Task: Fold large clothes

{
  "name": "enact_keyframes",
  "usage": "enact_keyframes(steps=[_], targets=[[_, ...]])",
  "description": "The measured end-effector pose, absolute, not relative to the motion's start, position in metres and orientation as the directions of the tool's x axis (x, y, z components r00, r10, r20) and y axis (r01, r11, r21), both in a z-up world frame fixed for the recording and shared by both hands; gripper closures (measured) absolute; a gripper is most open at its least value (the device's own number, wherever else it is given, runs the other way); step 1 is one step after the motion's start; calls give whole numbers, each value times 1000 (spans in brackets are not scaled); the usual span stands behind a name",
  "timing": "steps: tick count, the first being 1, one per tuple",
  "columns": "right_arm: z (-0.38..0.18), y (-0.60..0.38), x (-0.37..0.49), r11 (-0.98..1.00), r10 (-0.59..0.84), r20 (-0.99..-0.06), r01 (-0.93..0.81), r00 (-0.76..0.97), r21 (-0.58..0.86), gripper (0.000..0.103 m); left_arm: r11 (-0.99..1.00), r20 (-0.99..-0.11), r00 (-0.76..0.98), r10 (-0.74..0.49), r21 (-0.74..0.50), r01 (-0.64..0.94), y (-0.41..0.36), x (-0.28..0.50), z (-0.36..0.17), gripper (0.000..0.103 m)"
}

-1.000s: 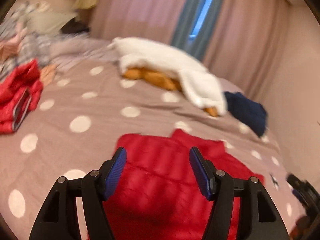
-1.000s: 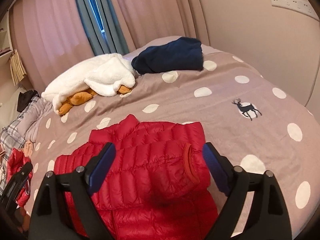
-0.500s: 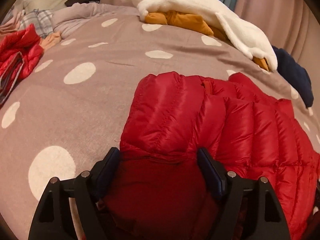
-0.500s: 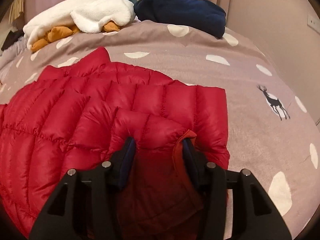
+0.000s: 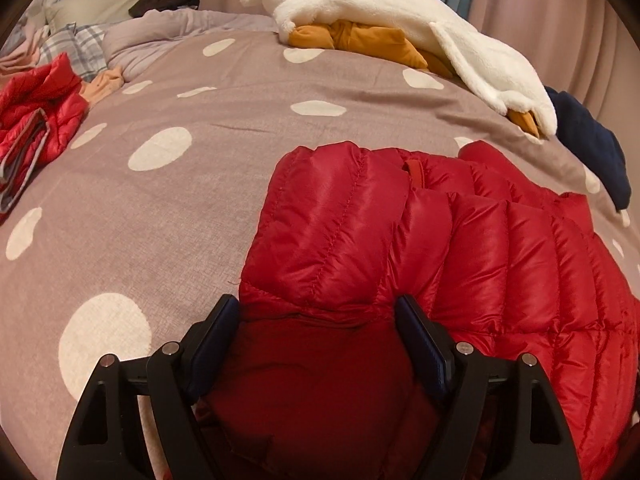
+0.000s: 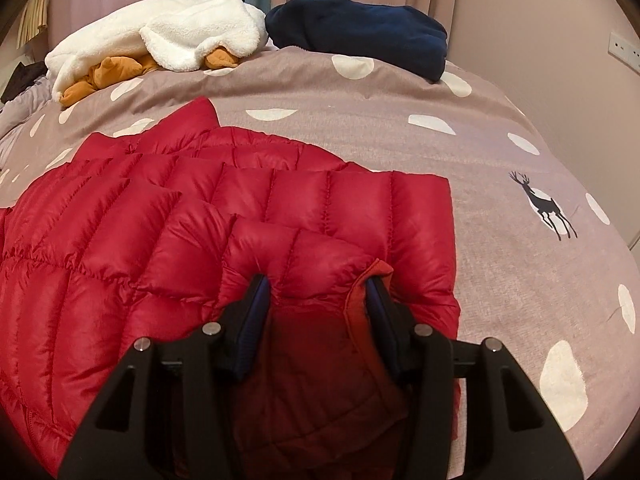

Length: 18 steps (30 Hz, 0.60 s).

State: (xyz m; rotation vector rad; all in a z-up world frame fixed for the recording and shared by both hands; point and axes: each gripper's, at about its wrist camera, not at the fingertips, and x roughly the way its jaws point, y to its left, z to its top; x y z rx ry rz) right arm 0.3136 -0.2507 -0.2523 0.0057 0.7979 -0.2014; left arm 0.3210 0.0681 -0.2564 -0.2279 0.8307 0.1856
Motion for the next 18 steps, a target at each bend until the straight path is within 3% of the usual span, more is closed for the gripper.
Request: enact_keyframes(steps=[9,12,18], targets=[[-252,-252,313,980,-181,-708,186,683,-71,51,960,-746,661,77,-125,-253,68,321,-257,23],[-253,-257,314,974,-198,-712,219,674,-64,35,960,-747,660,81,-120,-254,68,321,-257,23],[-257,-273,316,974,-99,-724,214,682,69,29,959,-747,660,81,-122,-256,68,322,-258,23]])
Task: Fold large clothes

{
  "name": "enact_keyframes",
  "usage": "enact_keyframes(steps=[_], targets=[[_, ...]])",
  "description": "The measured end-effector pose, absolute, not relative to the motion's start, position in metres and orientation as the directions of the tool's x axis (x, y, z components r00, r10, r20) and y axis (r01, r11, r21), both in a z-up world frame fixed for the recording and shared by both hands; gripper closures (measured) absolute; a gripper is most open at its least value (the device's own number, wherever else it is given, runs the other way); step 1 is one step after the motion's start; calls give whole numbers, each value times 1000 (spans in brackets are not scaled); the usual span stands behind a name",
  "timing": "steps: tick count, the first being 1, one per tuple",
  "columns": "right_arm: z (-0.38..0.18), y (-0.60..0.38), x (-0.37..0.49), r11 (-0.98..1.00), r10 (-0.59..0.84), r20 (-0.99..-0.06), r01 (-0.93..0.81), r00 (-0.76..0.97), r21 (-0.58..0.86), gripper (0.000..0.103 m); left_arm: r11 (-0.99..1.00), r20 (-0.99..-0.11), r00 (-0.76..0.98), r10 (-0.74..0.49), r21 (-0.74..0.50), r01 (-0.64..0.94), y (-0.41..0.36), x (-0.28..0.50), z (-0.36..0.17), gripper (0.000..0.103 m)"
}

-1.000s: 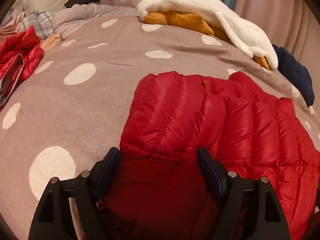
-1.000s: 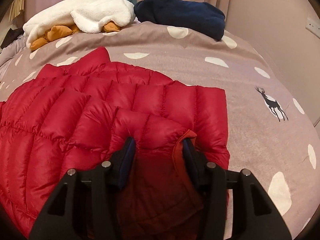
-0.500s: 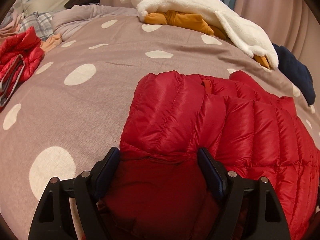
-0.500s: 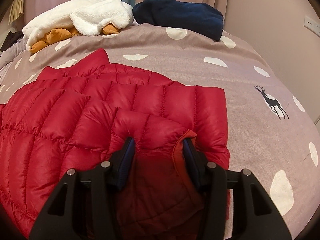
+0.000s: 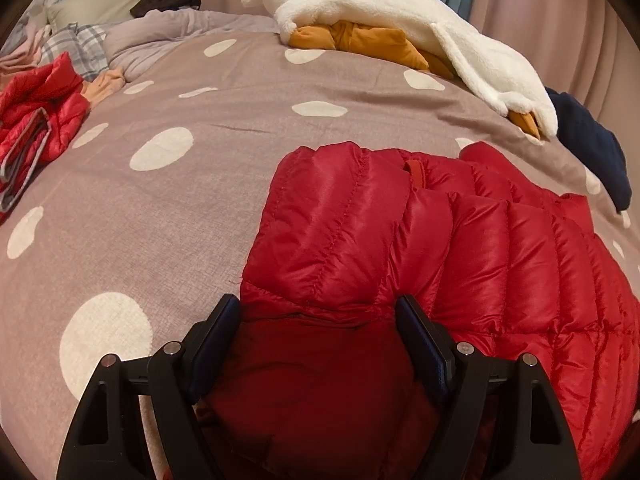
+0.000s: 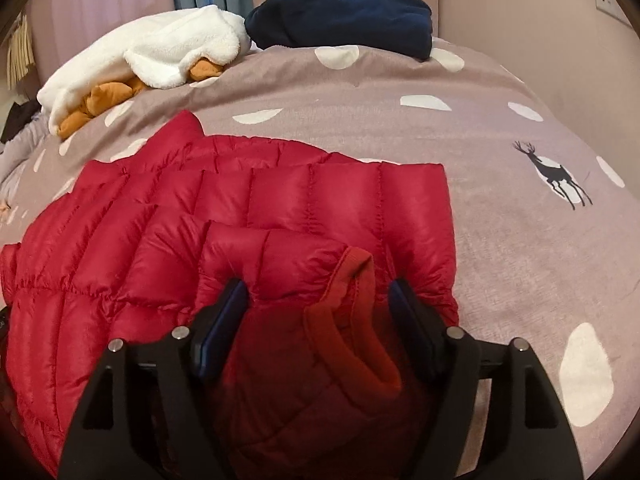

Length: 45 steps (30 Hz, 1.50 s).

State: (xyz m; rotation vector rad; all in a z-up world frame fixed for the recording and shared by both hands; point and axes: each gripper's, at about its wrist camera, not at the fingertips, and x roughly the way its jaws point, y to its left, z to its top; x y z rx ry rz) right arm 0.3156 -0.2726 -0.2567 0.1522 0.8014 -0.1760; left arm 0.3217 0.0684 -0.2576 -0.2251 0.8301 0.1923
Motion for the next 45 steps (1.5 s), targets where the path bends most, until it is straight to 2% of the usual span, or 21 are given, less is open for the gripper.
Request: enact_keyframes(steps=[5,8,9,11,13,16,18,23,27,33,36,39,42,45], targets=[[-254,-265,315,975,-136,-724,220,676,22,27,953,-750,650,126,-89,-289,68,314,-250,23],[-243,-263,310,972,-175,-765,234,620,-33,26,971,-748,651,132,-34,-236,65,296,-235,23],[-236,-264,306,971,-184,-779,236,599,-47,26,977,-740,660,132,-14,-211,65,286,-228,26],[-217,-269,288,979,-115,-776,202,621,16,26,976,-695,694,189,53,-213,67,262,-211,28],[-201,-281,262,978,-26,-734,167,679,120,26,970,-622,748,232,87,-229,73,232,-192,28],[-181,-299,216,968,5,-693,171,721,185,25,967,-588,775,230,51,-248,84,198,-172,28],[-179,-302,195,972,-31,-694,182,720,146,25,967,-571,792,216,11,-255,90,178,-163,28],[-180,-308,157,976,-90,-693,200,715,80,25,961,-545,801,247,33,-274,88,150,-151,28],[-185,-315,128,969,-64,-694,210,717,128,24,958,-528,807,265,47,-284,88,125,-151,28],[-198,-327,83,932,0,-696,252,718,260,20,942,-560,768,310,71,-328,103,99,-167,27],[-209,-335,64,886,52,-696,289,716,363,14,932,-629,719,297,27,-362,122,87,-190,24],[-225,-340,44,827,109,-694,322,712,461,14,923,-698,675,241,-51,-382,135,76,-211,24],[-239,-332,35,800,151,-698,328,700,503,12,905,-768,635,80,-211,-369,147,66,-234,24],[-249,-317,24,767,220,-675,303,704,566,12,864,-781,621,-74,-361,-352,146,54,-250,24]])
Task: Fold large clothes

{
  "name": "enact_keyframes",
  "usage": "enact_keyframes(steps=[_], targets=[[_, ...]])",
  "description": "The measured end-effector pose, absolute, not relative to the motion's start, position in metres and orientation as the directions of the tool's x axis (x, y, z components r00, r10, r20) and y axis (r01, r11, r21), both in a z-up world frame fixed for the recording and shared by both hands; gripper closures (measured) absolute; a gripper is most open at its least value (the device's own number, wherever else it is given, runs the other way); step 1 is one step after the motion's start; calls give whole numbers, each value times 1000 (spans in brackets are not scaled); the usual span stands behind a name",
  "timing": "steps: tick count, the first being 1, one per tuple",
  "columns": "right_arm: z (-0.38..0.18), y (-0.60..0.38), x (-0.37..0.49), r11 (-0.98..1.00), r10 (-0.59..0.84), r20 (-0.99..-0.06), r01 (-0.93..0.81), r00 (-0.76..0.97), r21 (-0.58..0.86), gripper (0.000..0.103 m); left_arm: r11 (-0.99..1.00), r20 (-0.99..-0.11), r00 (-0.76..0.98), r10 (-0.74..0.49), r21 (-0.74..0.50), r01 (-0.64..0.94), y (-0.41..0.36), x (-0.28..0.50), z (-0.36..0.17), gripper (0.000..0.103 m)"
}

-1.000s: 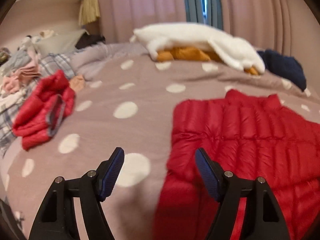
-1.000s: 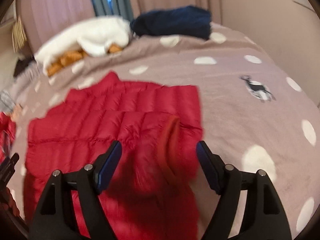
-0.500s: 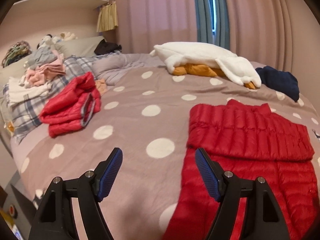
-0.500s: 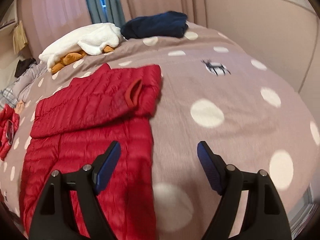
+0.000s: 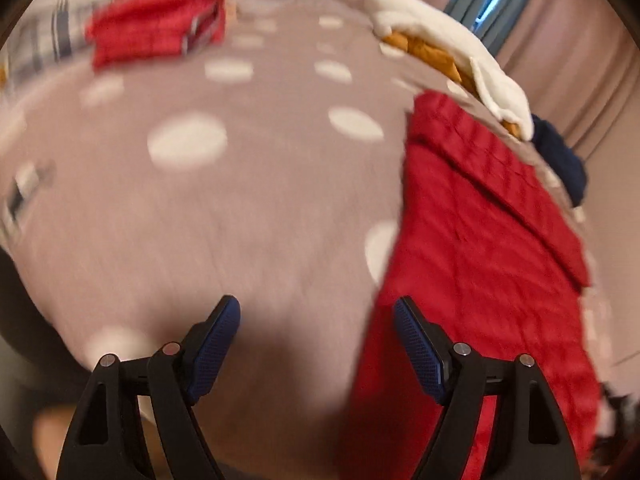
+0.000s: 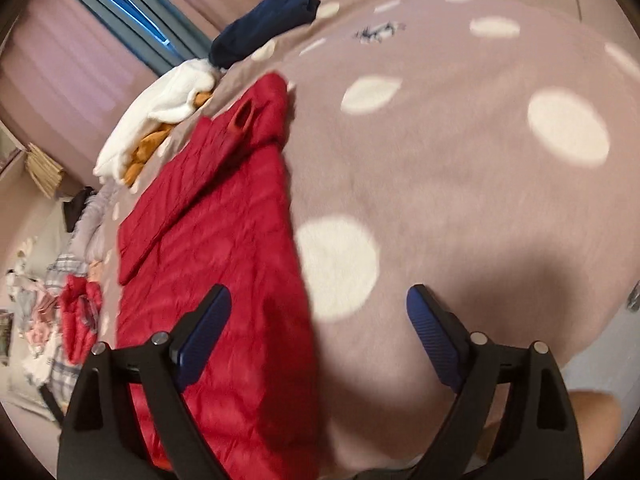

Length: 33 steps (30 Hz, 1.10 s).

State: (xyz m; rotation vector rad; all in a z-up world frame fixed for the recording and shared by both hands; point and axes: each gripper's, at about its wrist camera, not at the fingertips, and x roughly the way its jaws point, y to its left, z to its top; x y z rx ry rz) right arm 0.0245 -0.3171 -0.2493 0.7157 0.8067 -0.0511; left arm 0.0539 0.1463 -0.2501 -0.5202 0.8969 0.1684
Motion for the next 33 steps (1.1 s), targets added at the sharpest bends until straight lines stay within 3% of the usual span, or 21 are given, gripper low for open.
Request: enact_keyframes(steps=[8,16,20,22,25,27,30,33], targets=[[-266,-270,-6,588,422,-552,247,719,771,12,822,-684,660,-311,-543,-175,101,26,-251,24],[-262,-238,2,539,503,-513,212,695,815,12,590,-506,603,-616,-804,-73,73,60,-265,24],[-260,-232,18,548,506,-507,194,697,814,12,560,-478,607,-635,-826,-65,57,72,-267,25],[-264,-230,26,550,505,-504,189,701,813,14,609,-522,614,-593,-789,-83,51,78,-267,37],[-267,-229,30,610,438,-545,209,715,764,32,683,-572,649,-503,-722,-107,47,75,-269,53],[-268,-229,29,670,381,-590,227,712,707,58,714,-585,670,-458,-690,-114,47,71,-270,62],[-272,-235,24,690,364,-604,230,709,686,71,756,-602,690,-402,-643,-120,44,68,-271,69],[-274,-240,25,686,363,-608,239,707,687,76,811,-625,702,-342,-573,-115,37,66,-269,69]])
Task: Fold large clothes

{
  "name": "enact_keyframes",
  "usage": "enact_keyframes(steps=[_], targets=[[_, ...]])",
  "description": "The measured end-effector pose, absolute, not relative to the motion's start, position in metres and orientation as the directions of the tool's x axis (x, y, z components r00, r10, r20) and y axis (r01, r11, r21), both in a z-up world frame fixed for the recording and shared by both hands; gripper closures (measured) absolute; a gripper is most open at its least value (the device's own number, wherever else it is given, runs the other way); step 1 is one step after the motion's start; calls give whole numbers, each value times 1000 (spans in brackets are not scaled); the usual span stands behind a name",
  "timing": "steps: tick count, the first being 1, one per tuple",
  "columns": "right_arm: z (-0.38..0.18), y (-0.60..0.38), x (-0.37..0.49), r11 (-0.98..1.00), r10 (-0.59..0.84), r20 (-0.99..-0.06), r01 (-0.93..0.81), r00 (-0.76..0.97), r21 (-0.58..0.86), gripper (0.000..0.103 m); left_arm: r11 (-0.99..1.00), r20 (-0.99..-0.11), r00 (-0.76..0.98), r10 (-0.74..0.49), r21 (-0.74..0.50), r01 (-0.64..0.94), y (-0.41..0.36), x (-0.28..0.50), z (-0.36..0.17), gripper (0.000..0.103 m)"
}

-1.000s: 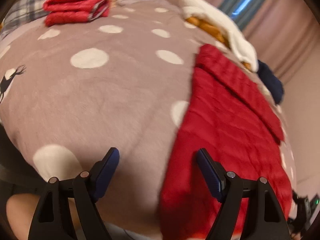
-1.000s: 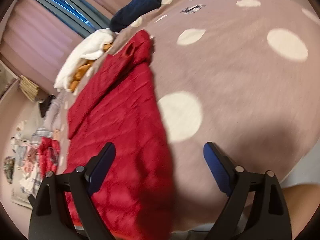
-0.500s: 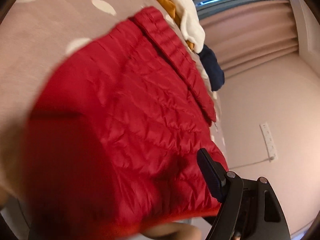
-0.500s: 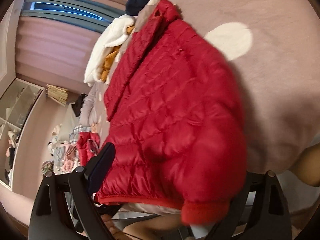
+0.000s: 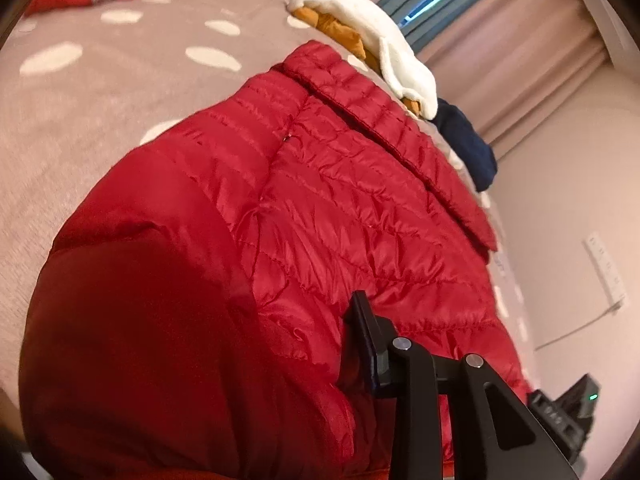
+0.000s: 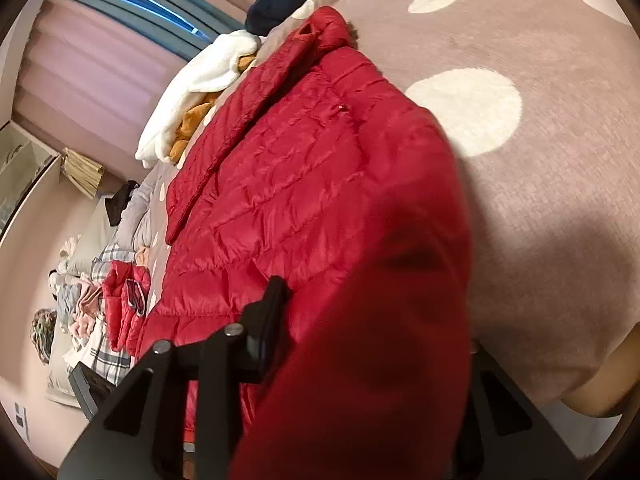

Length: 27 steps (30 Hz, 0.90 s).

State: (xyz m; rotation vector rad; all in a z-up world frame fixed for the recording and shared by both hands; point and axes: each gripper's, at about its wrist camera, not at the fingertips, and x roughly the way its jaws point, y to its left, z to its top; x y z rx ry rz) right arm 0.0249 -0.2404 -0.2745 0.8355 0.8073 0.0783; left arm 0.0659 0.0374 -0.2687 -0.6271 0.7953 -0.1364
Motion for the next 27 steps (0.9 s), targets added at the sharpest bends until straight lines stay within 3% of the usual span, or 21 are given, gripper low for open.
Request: enact_keyframes(steps=[6,27], targets=[[-272,-235,25,735,326,-629,229,705,638,78,894,-653,721,-232,-435,-107,24,69,-266,69],[-272,-231,26,742,327,-635,226,700,631,78,901,-668,709,-226,-421,-109,22,74,-266,69]])
